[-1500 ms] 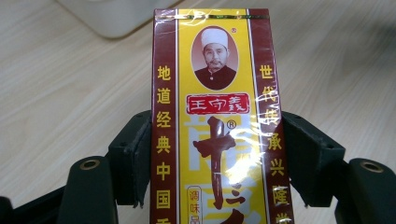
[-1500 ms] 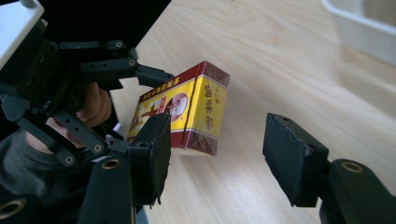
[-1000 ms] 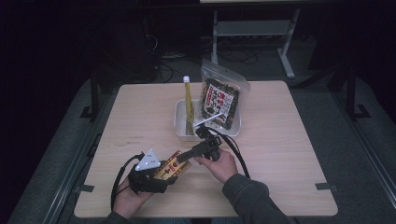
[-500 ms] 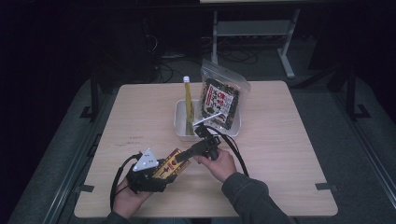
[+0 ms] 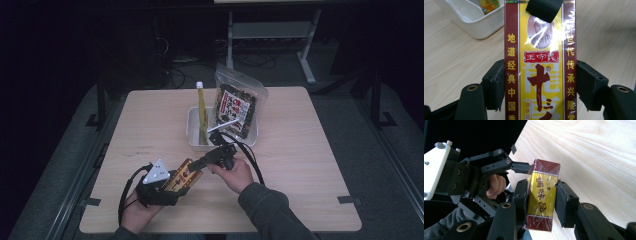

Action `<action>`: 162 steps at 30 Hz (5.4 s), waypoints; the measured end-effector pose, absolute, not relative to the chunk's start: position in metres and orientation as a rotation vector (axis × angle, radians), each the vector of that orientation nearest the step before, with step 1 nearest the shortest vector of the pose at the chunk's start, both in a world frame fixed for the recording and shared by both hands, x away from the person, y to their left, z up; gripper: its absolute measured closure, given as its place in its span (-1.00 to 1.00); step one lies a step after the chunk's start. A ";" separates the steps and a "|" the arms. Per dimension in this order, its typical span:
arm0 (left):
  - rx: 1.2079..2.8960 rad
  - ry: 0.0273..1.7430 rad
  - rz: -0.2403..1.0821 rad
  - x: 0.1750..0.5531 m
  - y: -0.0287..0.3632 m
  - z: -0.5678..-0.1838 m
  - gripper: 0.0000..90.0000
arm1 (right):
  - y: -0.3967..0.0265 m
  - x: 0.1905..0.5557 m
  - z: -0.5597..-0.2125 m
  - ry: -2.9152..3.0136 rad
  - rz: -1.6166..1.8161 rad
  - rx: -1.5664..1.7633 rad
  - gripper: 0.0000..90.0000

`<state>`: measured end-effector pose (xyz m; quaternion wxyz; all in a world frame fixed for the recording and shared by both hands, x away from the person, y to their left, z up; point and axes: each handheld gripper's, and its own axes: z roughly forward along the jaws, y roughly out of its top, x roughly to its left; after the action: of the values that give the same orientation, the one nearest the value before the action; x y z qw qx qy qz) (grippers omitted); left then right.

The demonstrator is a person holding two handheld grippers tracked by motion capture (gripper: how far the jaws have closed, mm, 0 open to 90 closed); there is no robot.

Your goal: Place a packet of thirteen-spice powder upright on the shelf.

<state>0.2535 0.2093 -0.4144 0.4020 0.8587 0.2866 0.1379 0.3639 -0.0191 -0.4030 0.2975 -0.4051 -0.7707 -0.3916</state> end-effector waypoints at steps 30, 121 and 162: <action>2.026 0.835 0.435 0.250 0.236 -0.406 -0.40 | 0.000 0.369 -0.332 -2.323 -1.129 -1.242 0.51; 1.952 0.874 0.357 0.253 0.262 -0.415 -0.37 | 0.051 0.414 -0.289 -2.505 -1.071 -2.093 0.48; 1.962 0.838 0.369 0.250 0.258 -0.412 -0.31 | 0.072 0.432 -0.302 -2.467 -1.103 -2.060 0.42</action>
<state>0.2503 0.2578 -0.4117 0.4692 0.8003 0.3417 0.1505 0.4316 0.0723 -0.3023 -0.1278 -0.6012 -0.7201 -0.3220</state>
